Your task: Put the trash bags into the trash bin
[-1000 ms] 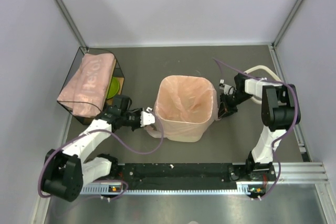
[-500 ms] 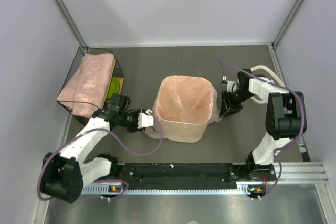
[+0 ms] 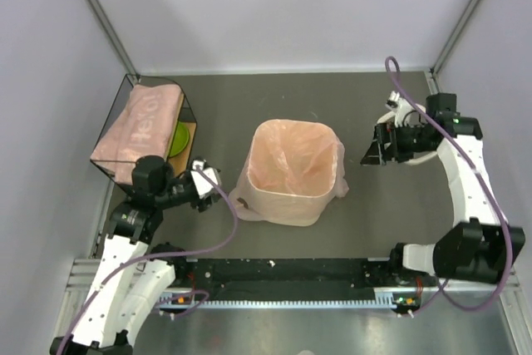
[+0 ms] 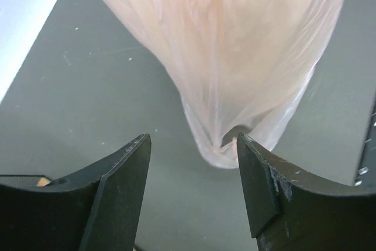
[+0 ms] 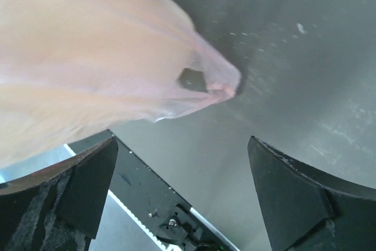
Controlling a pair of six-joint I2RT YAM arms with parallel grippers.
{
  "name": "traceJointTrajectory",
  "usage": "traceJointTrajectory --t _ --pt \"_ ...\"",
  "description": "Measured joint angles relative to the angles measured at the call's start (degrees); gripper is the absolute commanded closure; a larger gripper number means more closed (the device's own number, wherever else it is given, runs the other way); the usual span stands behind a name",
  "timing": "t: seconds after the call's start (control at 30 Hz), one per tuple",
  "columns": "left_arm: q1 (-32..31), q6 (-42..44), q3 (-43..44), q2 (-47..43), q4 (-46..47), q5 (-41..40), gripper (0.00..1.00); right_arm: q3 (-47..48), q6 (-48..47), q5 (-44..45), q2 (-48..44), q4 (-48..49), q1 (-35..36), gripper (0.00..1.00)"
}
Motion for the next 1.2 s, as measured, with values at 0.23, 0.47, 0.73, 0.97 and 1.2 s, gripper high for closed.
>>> traceJointTrajectory --t 0.23,0.47,0.73,0.97,1.2 --pt "-0.42 -18.03 -1.31 -1.75 2.6 6.21 0.33 -4.15 -1.66 -10.03 -16.61 -3.43 7.41 0.01" --pt "-6.08 -21.07 -3.23 2.93 6.73 7.65 0.29 -6.29 -10.05 -13.53 -18.99 -5.79 14.29 0.01" --pt "-19.89 -28.09 -10.84 5.03 21.84 -2.21 0.32 -18.01 -7.45 -5.05 -28.44 4.55 28.04 0.01" --pt "-27.19 -35.15 -14.93 9.09 34.93 -15.5 0.34 -22.56 3.52 4.68 -24.83 23.23 29.4 0.01" --pt "-27.45 -37.16 -14.1 16.92 40.09 -25.75 0.33 -22.6 7.87 12.74 -20.17 33.31 29.35 0.01"
